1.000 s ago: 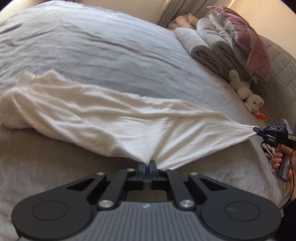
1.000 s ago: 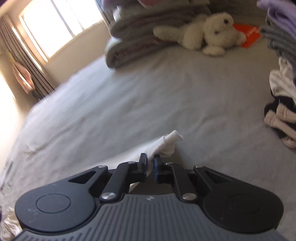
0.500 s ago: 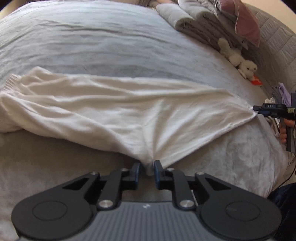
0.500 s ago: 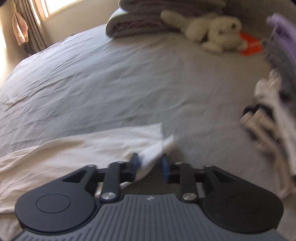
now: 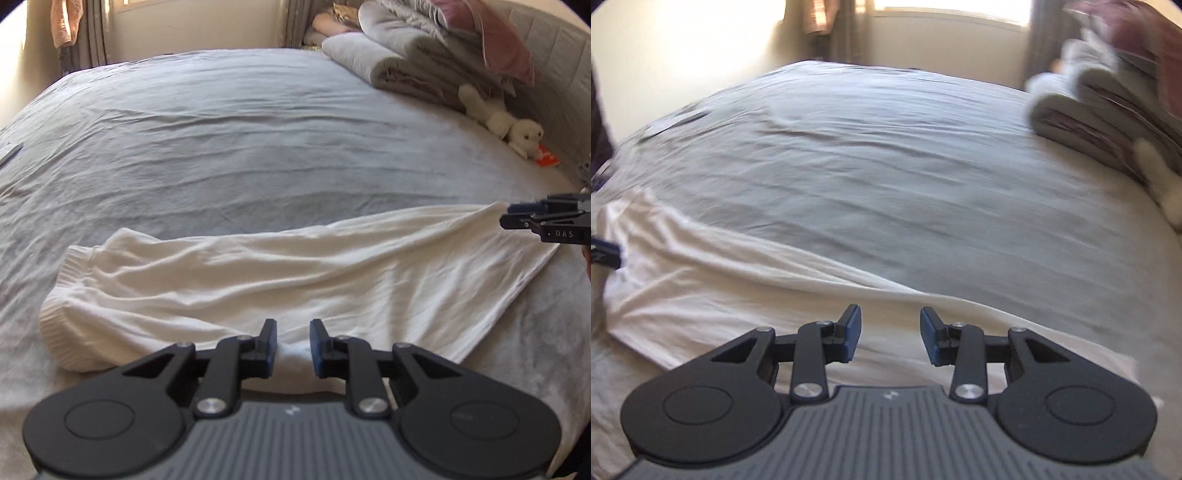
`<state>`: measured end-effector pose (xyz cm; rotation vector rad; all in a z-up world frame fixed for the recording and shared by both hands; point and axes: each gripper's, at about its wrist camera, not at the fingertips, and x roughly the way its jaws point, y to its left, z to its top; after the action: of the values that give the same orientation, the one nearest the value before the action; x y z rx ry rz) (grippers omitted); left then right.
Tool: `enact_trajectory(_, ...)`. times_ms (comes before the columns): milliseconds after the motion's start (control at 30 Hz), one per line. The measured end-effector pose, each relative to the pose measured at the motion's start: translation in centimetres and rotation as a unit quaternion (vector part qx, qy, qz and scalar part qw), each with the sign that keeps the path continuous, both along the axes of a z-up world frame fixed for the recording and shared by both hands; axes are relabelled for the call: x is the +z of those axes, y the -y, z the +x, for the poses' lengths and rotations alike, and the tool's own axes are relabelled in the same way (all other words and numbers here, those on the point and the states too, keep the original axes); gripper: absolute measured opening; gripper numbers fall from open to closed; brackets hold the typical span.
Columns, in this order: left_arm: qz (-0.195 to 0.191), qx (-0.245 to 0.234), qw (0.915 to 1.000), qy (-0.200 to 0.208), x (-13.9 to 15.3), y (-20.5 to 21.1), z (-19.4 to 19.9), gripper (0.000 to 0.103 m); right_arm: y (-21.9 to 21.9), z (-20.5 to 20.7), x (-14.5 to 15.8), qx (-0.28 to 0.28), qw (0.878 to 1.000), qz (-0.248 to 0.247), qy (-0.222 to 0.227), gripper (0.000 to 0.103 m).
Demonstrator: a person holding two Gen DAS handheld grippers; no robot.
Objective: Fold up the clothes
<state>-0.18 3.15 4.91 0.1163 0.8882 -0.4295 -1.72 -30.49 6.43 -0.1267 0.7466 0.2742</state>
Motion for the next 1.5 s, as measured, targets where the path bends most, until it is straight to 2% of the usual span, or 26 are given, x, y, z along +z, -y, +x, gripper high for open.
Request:
enact_trajectory(67, 0.008, -0.008, 0.9999, -0.005, -0.6, 0.3, 0.5, 0.027, -2.2, 0.7, -0.4, 0.029, 1.0, -0.004, -0.009, 0.04)
enact_trajectory(233, -0.004, 0.018, 0.9998, -0.008, -0.7, -1.1, 0.9, 0.031, -5.6, 2.2, -1.8, 0.04, 0.999, -0.021, -0.017, 0.04)
enact_trajectory(367, -0.012, 0.036, 0.9993, -0.005, -0.9, -2.0, 1.7, 0.034, -5.4, 3.3, -1.8, 0.008, 1.0, -0.008, 0.017, 0.04)
enact_trajectory(467, -0.03, 0.042, 0.9985, -0.017, -1.1, -1.8, 2.9, 0.035, -4.5, 4.1, -1.6, -0.042, 0.998, 0.009, 0.039, 0.04)
enact_trajectory(533, -0.034, 0.042, 0.9985, -0.011, -1.0, -1.5, 3.5, 0.036, -3.5, 4.5, -1.6, -0.076, 0.996, 0.037, 0.041, 0.04)
enact_trajectory(600, -0.036, 0.041, 0.9985, -0.003, -1.0, -1.2, 4.0, 0.037, -2.9, 4.8, -1.8, -0.082, 0.995, 0.053, 0.023, 0.04)
enact_trajectory(667, -0.032, 0.045, 0.9985, 0.001, -1.2, -1.0, 4.5, 0.037, -3.1, 4.6, -1.6, -0.069, 0.997, 0.044, 0.014, 0.04)
enact_trajectory(833, -0.034, 0.064, 0.9973, 0.014, -1.0, -1.1, 5.6, 0.037, -4.7, 3.5, -0.5, 0.01, 0.999, 0.037, 0.016, 0.04)
enact_trajectory(933, -0.055, 0.08, 0.9951, 0.018, -0.4, -1.9, 6.0, 0.038, -6.3, 3.6, -1.5, 0.06, 0.997, 0.015, -0.036, 0.04)
enact_trajectory(1000, -0.047, 0.08, 0.9953, 0.028, -0.2, -2.0, 6.1, 0.038, -7.1, 3.1, -2.0, 0.084, 0.995, -0.022, -0.043, 0.04)
enact_trajectory(1100, 0.0, 0.052, 0.9968, 0.061, -0.4, -0.8, 6.2, 0.038, -6.5, 2.9, -1.2, 0.089, 0.995, -0.001, -0.047, 0.041)
enact_trajectory(1167, 0.017, 0.018, 0.9969, 0.074, -0.7, 0.2, 6.3, 0.039, -5.8, 2.9, -0.6, 0.076, 0.997, 0.014, -0.027, 0.041)
enact_trajectory(1333, 0.057, -0.058, 0.991, 0.106, -1.7, 2.4, 6.4, 0.041, -4.8, 3.5, -0.2, 0.03, 0.999, 0.026, 0.012, 0.041)
enact_trajectory(1400, 0.067, -0.068, 0.9895, 0.108, -2.0, 2.8, 6.5, 0.037, -4.7, 4.1, -0.8, 0.022, 0.999, 0.026, 0.007, 0.041)
enact_trajectory(1467, 0.063, -0.073, 0.9903, 0.1, -2.1, 3.0, 6.6, 0.001, -4.8, 4.6, -1.7, 0.023, 0.999, 0.019, -0.019, 0.041)
enact_trajectory(1500, 0.067, -0.074, 0.9899, 0.101, -2.0, 3.1, 6.5, 0.001, -4.9, 4.6, -2.2, 0.027, 0.999, 0.01, -0.036, 0.041)
